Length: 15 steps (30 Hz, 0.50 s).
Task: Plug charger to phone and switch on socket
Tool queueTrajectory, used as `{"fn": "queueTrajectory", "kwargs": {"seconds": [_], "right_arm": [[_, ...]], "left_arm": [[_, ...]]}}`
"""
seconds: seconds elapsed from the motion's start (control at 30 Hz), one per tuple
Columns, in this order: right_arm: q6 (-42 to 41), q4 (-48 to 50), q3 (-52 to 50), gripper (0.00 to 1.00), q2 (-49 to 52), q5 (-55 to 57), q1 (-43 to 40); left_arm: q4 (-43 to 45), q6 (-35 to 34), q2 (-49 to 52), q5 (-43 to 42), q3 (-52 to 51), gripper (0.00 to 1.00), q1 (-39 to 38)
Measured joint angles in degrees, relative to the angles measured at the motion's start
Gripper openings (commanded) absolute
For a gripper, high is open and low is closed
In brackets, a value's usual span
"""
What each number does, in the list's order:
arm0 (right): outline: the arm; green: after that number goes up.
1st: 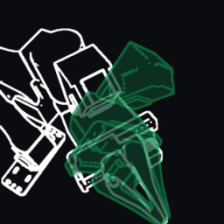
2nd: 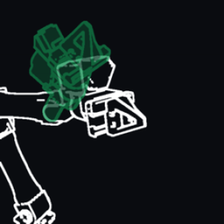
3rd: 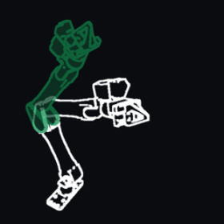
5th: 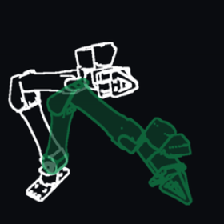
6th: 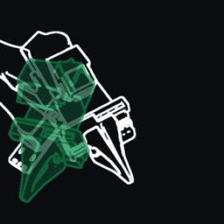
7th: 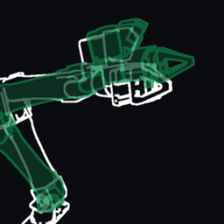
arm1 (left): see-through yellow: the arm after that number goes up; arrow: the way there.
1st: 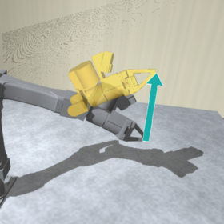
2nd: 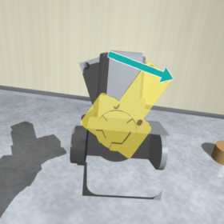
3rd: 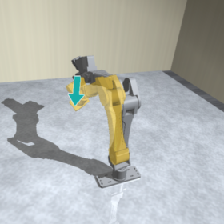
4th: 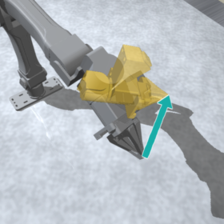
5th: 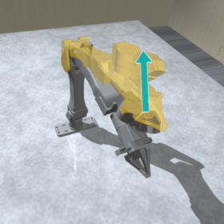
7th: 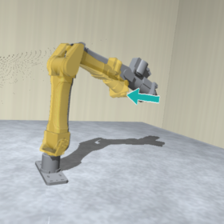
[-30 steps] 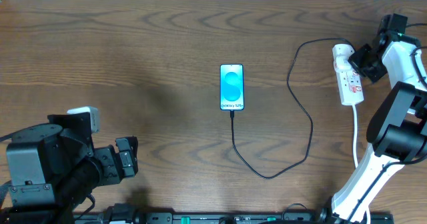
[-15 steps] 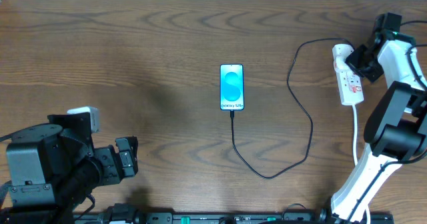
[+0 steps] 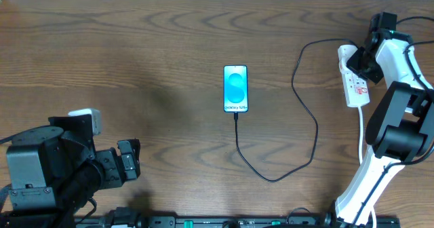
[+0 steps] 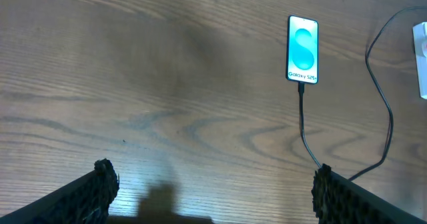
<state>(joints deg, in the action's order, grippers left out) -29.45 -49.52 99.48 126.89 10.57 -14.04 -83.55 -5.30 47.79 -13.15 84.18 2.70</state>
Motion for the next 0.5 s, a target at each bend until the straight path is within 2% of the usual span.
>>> {"fn": "queueTrajectory", "kwargs": {"seconds": [0.1,0.4,0.5], "right_arm": [[1.03,-1.97,-0.50,0.01,-3.43,-0.66,2.27],[2.27,7.32,1.42,0.01,-38.03,-1.77,4.31],[3.17,7.10,2.47,0.01,-43.80,0.42,4.24]], "left_arm": [[0.02,0.00,0.00,0.00,0.00,0.94,0.00],[0.04,0.02,-1.20,0.00,0.00,0.94,0.00],[0.02,0.00,-2.56,0.00,0.00,0.94,0.00]]}}
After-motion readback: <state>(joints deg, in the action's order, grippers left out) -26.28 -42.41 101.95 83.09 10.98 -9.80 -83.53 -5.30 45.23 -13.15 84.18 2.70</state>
